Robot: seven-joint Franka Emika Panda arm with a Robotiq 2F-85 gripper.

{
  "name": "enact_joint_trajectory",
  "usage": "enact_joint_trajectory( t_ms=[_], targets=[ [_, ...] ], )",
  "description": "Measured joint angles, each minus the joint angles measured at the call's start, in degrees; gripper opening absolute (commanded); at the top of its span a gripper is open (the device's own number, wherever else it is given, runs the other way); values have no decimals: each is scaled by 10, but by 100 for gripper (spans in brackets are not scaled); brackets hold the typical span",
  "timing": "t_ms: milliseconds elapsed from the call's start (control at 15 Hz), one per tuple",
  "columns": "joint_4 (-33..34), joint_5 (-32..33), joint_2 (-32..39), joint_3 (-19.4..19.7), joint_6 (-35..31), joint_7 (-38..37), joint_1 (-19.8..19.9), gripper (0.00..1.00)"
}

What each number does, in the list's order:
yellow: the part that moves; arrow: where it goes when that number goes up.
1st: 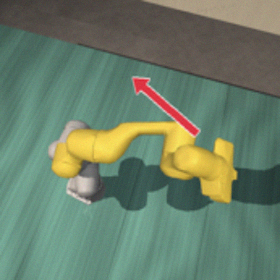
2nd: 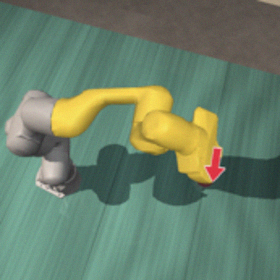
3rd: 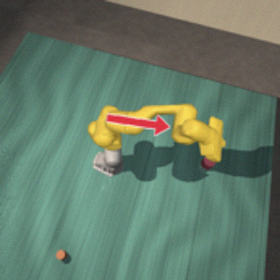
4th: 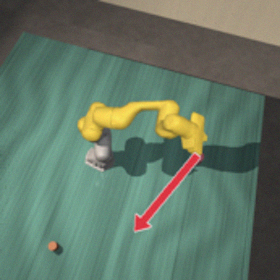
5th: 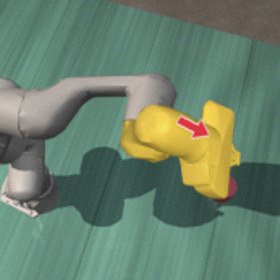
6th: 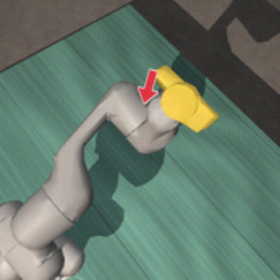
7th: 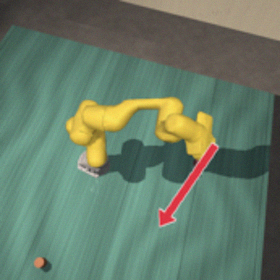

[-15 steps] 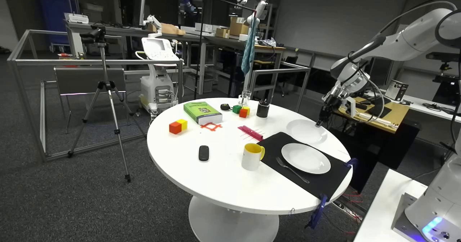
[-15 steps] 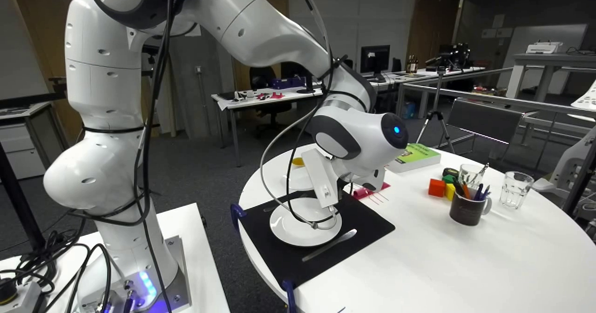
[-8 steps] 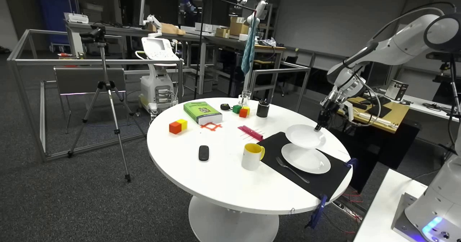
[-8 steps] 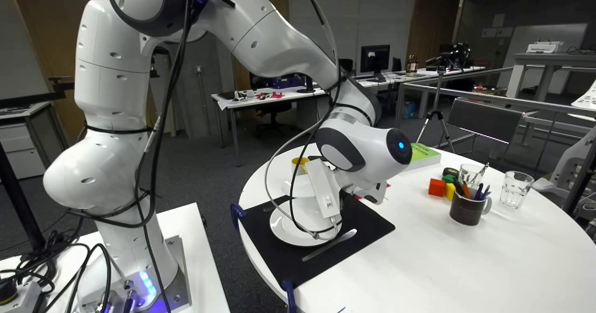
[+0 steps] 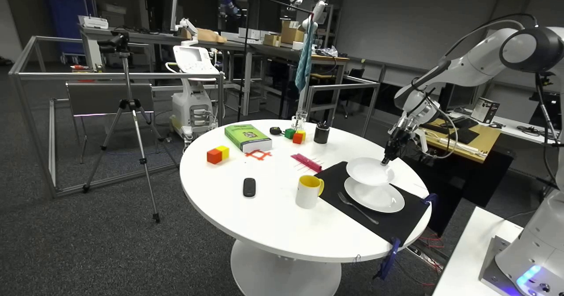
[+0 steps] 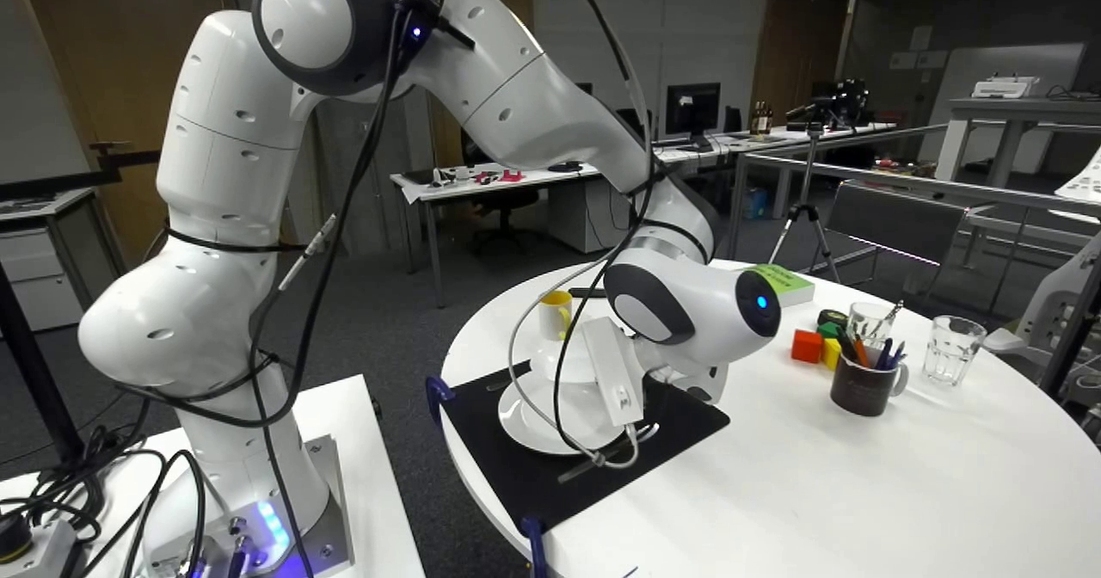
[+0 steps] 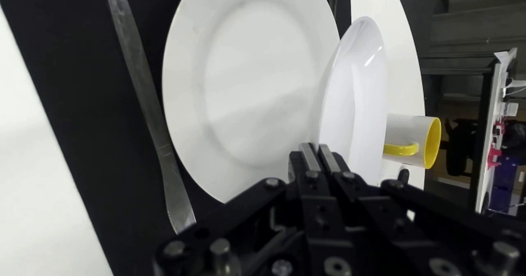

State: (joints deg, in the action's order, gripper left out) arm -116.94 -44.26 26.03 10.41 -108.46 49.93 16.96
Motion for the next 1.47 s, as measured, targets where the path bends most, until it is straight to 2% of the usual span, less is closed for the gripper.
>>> enact_joint_trajectory(
  t_ms=[1467],
  targets=[
    [30, -7, 64, -17, 3, 1, 17, 1]
  ],
)
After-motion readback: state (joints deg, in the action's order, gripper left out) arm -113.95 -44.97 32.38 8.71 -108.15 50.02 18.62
